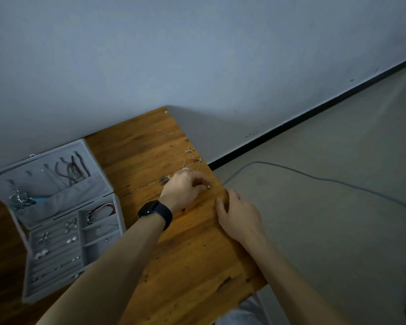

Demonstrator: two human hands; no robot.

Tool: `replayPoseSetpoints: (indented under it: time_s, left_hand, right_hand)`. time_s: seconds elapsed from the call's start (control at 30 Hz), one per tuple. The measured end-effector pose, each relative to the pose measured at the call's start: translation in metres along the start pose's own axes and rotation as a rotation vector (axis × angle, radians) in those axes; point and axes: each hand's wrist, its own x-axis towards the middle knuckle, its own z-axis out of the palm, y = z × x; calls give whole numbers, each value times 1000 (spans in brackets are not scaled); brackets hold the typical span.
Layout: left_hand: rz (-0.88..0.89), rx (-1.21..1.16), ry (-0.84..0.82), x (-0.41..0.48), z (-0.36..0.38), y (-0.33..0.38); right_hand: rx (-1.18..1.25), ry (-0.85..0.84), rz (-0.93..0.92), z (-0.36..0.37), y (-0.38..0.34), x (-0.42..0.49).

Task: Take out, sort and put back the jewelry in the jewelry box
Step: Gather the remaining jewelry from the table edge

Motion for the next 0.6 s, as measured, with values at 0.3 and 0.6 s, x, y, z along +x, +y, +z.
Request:
replayPoseSetpoints:
  time_s: [0.3,0.6]
  left_hand:
    - [0,-5,24,-5,-1,0]
    - [6,35,71,-77,-11,-9]
  right_hand:
    - [-33,18,-60,1,2,2]
    - [-95,71,-121,-5,0,-5]
